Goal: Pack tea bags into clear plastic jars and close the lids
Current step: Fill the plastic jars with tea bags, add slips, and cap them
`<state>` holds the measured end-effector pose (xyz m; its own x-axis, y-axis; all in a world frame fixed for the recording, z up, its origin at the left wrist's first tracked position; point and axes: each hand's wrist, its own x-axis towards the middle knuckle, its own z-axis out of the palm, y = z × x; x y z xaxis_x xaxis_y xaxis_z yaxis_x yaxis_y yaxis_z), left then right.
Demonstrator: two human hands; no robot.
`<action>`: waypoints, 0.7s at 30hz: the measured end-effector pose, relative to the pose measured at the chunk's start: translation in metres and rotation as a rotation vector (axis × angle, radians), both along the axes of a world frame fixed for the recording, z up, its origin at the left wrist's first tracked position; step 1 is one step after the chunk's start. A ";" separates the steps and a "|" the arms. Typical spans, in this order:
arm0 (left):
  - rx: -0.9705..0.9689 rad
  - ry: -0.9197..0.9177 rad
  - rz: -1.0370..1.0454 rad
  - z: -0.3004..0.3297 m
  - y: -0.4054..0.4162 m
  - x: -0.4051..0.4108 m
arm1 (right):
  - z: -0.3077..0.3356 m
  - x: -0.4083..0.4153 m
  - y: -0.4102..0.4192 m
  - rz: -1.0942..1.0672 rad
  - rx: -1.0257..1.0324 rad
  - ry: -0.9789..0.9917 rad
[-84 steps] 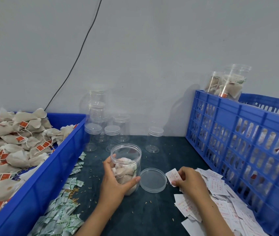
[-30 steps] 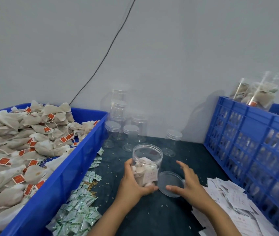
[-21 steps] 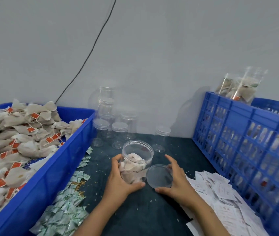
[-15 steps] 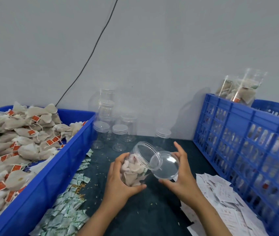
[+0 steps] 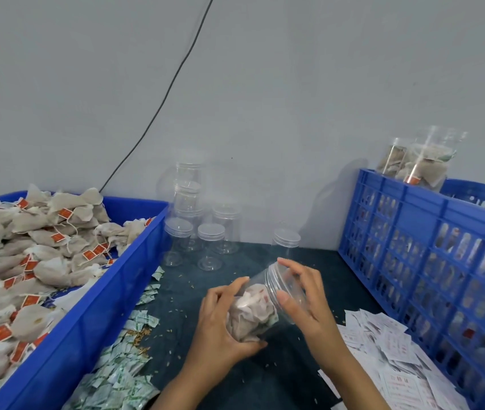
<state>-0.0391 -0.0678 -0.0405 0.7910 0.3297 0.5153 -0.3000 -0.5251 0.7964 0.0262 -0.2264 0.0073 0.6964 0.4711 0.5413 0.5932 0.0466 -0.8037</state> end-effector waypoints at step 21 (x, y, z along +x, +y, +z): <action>-0.871 0.136 -0.400 0.010 0.010 -0.003 | -0.010 -0.014 0.028 -0.160 0.077 0.179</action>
<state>-0.0421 -0.0581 -0.0307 0.9624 0.2467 0.1135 -0.2052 0.3868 0.8990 0.0124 -0.1984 -0.0025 0.8470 0.3095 0.4323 0.4462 0.0283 -0.8945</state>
